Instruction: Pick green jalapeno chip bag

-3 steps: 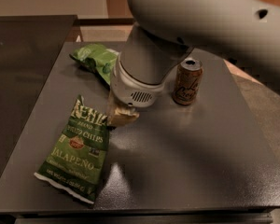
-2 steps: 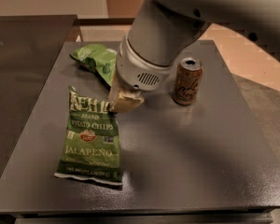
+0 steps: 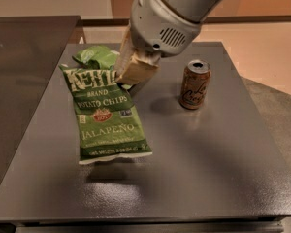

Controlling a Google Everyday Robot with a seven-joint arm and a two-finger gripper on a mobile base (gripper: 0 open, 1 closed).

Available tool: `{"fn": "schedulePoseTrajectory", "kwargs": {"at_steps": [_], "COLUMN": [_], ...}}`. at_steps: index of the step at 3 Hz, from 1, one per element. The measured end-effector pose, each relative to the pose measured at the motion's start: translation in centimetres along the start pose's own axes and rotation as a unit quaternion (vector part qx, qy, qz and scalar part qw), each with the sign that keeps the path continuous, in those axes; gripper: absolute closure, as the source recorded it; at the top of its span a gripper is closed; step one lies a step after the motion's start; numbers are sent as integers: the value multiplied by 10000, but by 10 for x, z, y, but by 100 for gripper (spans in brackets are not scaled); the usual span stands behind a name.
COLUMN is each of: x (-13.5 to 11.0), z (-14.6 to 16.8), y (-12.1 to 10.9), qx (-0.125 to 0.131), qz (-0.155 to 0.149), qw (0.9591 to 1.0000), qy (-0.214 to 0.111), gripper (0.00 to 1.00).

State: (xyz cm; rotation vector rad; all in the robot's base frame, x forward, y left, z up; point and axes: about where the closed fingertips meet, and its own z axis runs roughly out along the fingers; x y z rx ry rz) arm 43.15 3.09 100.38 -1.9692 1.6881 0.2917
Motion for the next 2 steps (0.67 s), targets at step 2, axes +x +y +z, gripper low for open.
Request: {"fn": "schedulePoseTrajectory", "kwargs": {"at_steps": [2], "x": [-17], "z": [-32], "y": [-4], "qx": [198], "qz": [-150], "qw": [9995], "qy": [-198], "gripper": [100]}}
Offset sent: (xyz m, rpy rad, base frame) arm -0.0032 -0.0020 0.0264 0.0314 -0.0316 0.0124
